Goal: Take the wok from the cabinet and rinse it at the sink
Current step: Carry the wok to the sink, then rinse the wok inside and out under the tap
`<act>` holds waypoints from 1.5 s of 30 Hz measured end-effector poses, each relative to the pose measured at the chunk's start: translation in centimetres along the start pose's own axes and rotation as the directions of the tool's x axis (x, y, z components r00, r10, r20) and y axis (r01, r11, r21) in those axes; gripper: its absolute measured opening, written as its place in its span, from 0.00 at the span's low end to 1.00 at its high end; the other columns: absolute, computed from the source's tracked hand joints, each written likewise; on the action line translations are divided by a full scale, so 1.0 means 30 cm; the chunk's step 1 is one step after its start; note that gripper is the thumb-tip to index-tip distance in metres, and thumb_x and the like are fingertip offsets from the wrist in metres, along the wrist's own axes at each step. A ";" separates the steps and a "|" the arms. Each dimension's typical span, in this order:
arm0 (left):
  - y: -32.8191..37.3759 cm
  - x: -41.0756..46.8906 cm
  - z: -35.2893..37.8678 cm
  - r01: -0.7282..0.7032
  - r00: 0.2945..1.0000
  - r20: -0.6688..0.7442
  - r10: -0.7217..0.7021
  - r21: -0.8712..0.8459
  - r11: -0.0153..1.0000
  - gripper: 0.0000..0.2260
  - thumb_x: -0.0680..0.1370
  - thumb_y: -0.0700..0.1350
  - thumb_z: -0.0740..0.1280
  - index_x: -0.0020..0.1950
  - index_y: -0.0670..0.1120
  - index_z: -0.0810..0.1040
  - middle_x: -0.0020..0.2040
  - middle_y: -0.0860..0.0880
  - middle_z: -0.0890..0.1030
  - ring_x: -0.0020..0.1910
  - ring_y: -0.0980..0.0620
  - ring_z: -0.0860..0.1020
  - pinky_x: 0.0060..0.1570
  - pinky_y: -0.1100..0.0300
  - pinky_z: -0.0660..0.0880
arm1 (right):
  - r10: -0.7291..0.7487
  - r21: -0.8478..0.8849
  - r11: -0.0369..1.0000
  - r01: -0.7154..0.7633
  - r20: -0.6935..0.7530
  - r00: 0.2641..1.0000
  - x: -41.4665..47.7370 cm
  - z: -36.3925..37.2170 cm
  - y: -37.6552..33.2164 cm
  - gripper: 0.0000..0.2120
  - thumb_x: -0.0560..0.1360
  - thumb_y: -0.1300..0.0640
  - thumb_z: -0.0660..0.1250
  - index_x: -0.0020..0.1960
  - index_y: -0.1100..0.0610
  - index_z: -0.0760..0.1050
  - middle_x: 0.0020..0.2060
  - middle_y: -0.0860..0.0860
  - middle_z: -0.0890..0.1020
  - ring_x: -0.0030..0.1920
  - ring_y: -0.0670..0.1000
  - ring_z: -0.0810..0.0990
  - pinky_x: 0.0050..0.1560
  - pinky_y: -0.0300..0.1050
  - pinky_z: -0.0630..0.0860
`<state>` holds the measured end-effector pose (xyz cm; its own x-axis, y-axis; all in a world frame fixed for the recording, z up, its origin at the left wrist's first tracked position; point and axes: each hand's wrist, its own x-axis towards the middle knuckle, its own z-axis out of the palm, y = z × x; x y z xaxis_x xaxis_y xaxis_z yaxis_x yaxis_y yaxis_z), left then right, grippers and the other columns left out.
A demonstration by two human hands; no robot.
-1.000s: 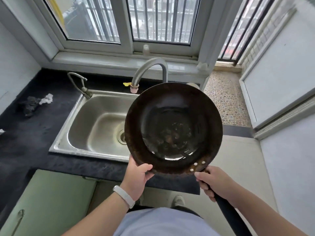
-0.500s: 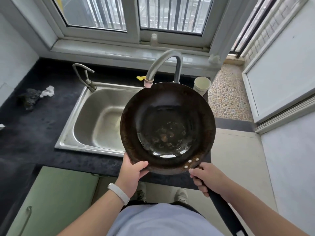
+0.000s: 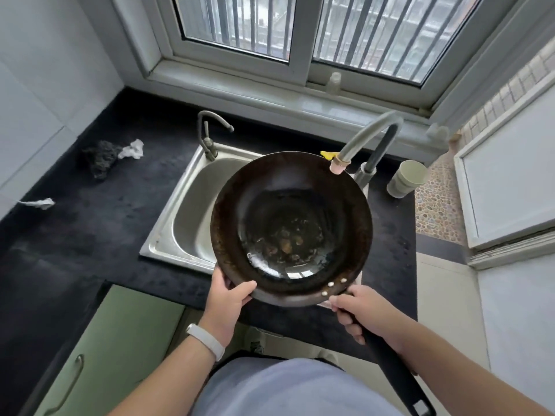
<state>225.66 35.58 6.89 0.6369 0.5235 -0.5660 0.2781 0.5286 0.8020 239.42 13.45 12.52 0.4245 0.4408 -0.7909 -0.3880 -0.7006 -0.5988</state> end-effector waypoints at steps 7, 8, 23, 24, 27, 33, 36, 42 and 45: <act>0.072 0.141 -0.168 -0.051 0.999 0.008 0.050 0.144 0.988 0.29 0.75 0.34 0.70 0.74 0.51 0.68 0.63 0.47 0.80 0.59 0.50 0.80 0.58 0.54 0.78 | 0.020 -0.011 1.000 -0.021 -0.018 1.000 0.101 0.064 -0.050 0.08 0.81 0.58 0.64 0.44 0.60 0.71 0.27 0.51 0.73 0.24 0.50 0.69 0.25 0.44 0.70; 0.090 0.157 -0.180 -0.053 0.998 -0.018 0.057 0.165 0.985 0.31 0.76 0.33 0.70 0.76 0.51 0.64 0.66 0.48 0.76 0.60 0.54 0.79 0.55 0.60 0.77 | 0.024 -0.013 1.000 -0.024 -0.022 0.999 0.111 0.069 -0.052 0.08 0.81 0.58 0.64 0.44 0.60 0.71 0.27 0.51 0.73 0.24 0.49 0.69 0.24 0.44 0.69; 0.345 0.425 0.208 -0.382 0.923 0.255 0.288 0.684 0.621 0.20 0.79 0.41 0.67 0.71 0.49 0.73 0.64 0.55 0.75 0.64 0.57 0.72 0.68 0.58 0.68 | 0.069 -0.082 0.995 -0.063 0.065 0.996 0.239 -0.020 -0.056 0.11 0.80 0.59 0.63 0.39 0.60 0.73 0.26 0.51 0.74 0.21 0.49 0.71 0.22 0.41 0.71; 0.352 0.437 0.256 -0.393 0.920 0.289 0.267 0.682 0.617 0.20 0.79 0.42 0.67 0.71 0.50 0.73 0.64 0.55 0.76 0.64 0.57 0.73 0.68 0.57 0.69 | 0.067 -0.082 0.995 -0.061 0.072 0.995 0.245 -0.028 -0.057 0.10 0.79 0.59 0.63 0.39 0.60 0.73 0.26 0.52 0.74 0.21 0.49 0.71 0.22 0.42 0.71; 0.361 0.467 0.396 -0.419 0.904 0.374 0.205 0.684 0.597 0.20 0.79 0.43 0.66 0.71 0.51 0.73 0.66 0.53 0.77 0.65 0.55 0.74 0.66 0.57 0.70 | 0.066 -0.079 0.995 -0.058 0.103 0.992 0.266 -0.052 -0.062 0.10 0.79 0.60 0.63 0.40 0.60 0.72 0.26 0.51 0.74 0.21 0.48 0.71 0.22 0.42 0.71; 0.390 0.511 0.612 -0.439 0.875 0.475 0.092 0.701 0.562 0.06 0.79 0.48 0.66 0.52 0.48 0.79 0.41 0.47 0.78 0.43 0.44 0.77 0.44 0.50 0.75 | 0.065 -0.067 0.996 -0.055 0.156 0.986 0.298 -0.082 -0.074 0.11 0.79 0.59 0.63 0.39 0.58 0.72 0.26 0.50 0.74 0.22 0.48 0.71 0.22 0.41 0.73; 0.399 0.537 0.680 -0.515 0.844 0.526 0.105 0.741 0.430 0.08 0.80 0.47 0.65 0.54 0.44 0.77 0.35 0.51 0.74 0.38 0.47 0.75 0.44 0.49 0.75 | 0.068 -0.059 0.997 -0.059 0.160 0.985 0.311 -0.091 -0.080 0.08 0.78 0.59 0.64 0.40 0.59 0.73 0.26 0.51 0.75 0.22 0.48 0.71 0.23 0.42 0.73; 0.311 0.650 0.736 -0.619 0.782 0.618 0.084 0.754 0.217 0.25 0.73 0.69 0.59 0.66 0.61 0.75 0.63 0.54 0.78 0.60 0.51 0.77 0.62 0.49 0.75 | 0.069 -0.052 0.997 -0.060 0.177 0.982 0.317 -0.100 -0.100 0.08 0.78 0.60 0.63 0.41 0.59 0.71 0.28 0.53 0.75 0.22 0.49 0.70 0.23 0.41 0.72; 0.264 0.695 0.745 -0.618 0.784 0.612 0.104 0.754 0.223 0.24 0.75 0.66 0.60 0.67 0.58 0.76 0.63 0.53 0.79 0.59 0.52 0.77 0.61 0.50 0.76 | 0.068 -0.039 0.997 -0.062 0.180 0.981 0.321 -0.097 -0.106 0.08 0.79 0.59 0.62 0.42 0.60 0.71 0.28 0.53 0.74 0.22 0.48 0.70 0.23 0.41 0.72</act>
<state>257.22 35.75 5.73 0.9682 0.0565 -0.2438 0.2107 -0.7095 0.6724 247.11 18.30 7.20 0.2427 0.4862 -0.8395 -0.3814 -0.7478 -0.5434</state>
